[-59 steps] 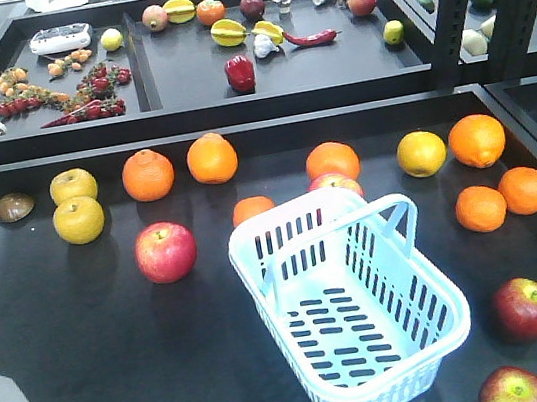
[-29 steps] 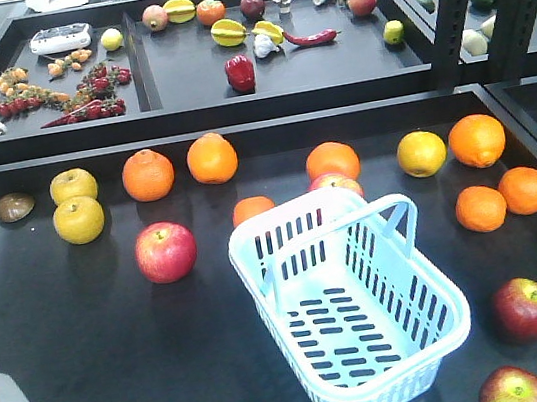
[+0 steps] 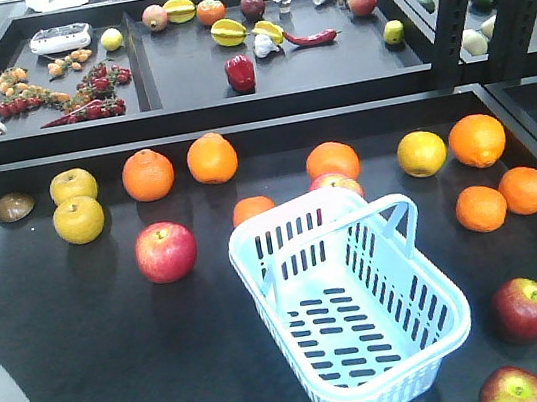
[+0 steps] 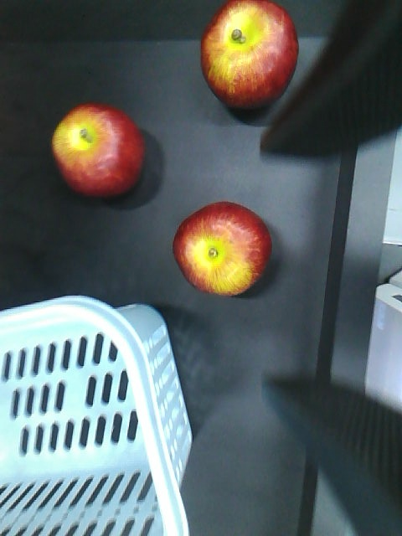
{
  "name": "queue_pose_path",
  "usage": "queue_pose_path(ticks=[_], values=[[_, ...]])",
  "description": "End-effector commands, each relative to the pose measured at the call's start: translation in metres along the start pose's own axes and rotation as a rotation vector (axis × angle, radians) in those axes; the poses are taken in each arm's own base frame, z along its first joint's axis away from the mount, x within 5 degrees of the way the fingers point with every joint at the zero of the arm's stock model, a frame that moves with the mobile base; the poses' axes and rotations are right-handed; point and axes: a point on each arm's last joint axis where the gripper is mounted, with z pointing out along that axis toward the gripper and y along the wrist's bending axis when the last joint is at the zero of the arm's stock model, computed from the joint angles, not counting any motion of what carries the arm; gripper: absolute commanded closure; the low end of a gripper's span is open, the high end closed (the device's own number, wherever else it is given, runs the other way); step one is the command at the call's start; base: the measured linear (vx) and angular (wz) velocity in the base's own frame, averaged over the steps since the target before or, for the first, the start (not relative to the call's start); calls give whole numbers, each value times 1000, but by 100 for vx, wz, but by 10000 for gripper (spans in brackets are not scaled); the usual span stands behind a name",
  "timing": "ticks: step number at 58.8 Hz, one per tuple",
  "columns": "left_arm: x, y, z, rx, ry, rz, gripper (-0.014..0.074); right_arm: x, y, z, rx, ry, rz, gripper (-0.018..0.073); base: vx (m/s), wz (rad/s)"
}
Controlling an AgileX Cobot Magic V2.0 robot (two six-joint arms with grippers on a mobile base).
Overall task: Pick three apples into basket with both arms
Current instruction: 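Reach the right gripper down over the red apple nearest the robot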
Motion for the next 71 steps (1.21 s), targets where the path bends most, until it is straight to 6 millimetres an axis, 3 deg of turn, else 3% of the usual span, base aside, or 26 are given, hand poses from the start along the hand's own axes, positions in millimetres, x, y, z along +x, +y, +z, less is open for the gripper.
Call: queue_pose_path(ticks=[1, 14, 37, 50, 71], values=[[-9, -3, -3, 11, -46, -21, 602, -18, -1, 3, -10, -50, 25, -171, 0, 0], [-8, -3, -3, 19, -33, -21, 602, -25, -4, 50, -50, 204, 18, -148, 0, 0], [-10, -2, -3, 6, -55, -21, 602, -27, -12, 128, -79, 452, 43, -71, 0, 0], [-10, -2, -3, 7, -53, -21, 602, -26, -15, 155, -67, 480, 67, -51, 0, 0], [-8, -4, -3, 23, -28, -21, 602, -21, -18, 180, -60, 520, 82, -39, 0, 0]])
